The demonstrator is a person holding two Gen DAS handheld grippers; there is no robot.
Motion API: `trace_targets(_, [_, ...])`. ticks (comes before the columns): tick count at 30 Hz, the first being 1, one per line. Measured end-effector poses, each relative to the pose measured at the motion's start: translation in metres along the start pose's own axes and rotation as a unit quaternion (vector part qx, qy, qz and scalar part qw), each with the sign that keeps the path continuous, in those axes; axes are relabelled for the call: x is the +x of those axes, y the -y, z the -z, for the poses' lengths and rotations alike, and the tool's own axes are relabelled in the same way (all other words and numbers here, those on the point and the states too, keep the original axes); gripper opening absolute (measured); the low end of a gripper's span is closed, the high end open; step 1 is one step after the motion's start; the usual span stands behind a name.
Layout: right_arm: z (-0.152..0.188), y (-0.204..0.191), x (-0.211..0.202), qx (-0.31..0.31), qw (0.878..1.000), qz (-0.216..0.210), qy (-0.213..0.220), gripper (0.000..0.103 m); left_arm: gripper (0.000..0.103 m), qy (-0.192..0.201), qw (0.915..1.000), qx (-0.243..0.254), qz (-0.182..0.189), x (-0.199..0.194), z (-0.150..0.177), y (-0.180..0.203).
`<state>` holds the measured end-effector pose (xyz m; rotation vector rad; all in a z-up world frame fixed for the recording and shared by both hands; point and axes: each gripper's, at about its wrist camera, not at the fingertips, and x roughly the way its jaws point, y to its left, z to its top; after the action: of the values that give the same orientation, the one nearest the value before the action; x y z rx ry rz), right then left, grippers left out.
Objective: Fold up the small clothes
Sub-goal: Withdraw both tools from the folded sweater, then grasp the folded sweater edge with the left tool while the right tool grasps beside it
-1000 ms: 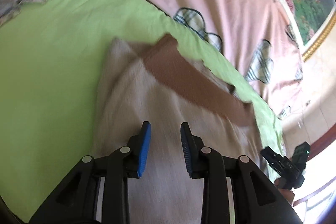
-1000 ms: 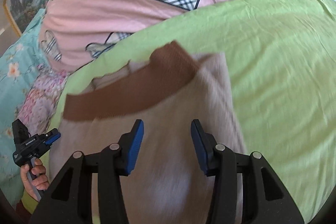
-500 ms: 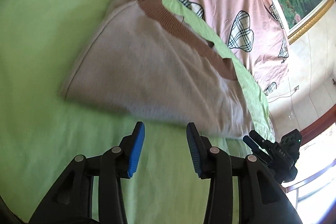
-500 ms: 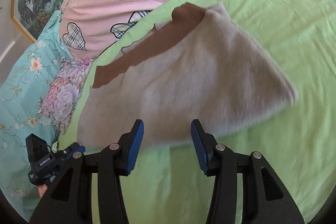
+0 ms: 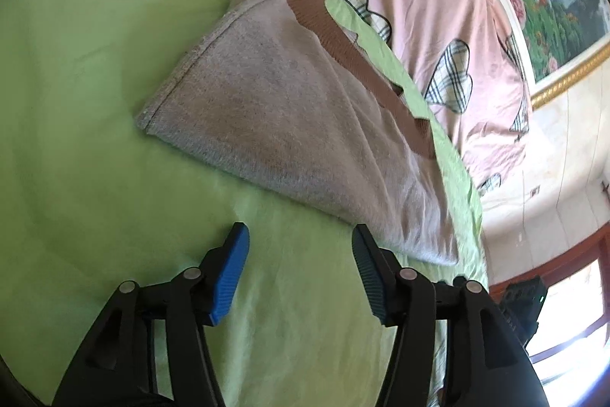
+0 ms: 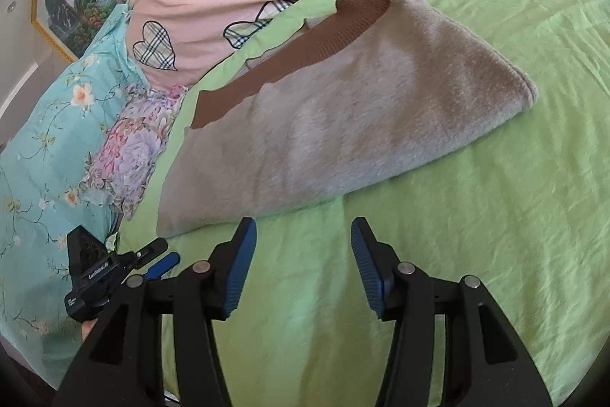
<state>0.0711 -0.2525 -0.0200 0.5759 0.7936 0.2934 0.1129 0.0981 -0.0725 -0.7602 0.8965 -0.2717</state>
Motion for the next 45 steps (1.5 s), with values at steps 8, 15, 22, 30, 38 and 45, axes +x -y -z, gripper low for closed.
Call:
trace_targets(8, [-0.003, -0.006, 0.004, -0.003, 1.0, -0.009, -0.003, 0.053, 0.06, 0.041, 0.9963, -0.07, 0.027, 0.017, -0.03, -0.019])
trace_targets(15, [-0.01, -0.004, 0.006, 0.001, 1.0, -0.014, -0.002, 0.053, 0.052, 0.072, 0.9937, -0.086, -0.002, 0.023, -0.055, -0.021])
trace_targets(22, [-0.028, 0.001, 0.005, -0.002, 1.0, -0.016, 0.007, 0.053, 0.007, 0.097, 0.9933, -0.034, -0.053, 0.021, -0.07, 0.0])
trace_targets(30, [-0.071, 0.014, 0.0, -0.009, 0.999, -0.027, 0.019, 0.053, 0.006, 0.109, 0.9842, 0.131, -0.047, 0.024, -0.066, 0.095])
trace_targets(38, [-0.126, 0.032, 0.018, 0.002, 0.998, -0.068, -0.019, 0.053, 0.006, 0.037, 0.9697, 0.242, -0.007, 0.093, -0.036, 0.171])
trace_targets(45, [-0.147, 0.025, 0.081, 0.033, 0.983, -0.145, -0.107, 0.073, 0.005, -0.013, 0.9654, 0.26, -0.015, 0.132, -0.009, 0.176])
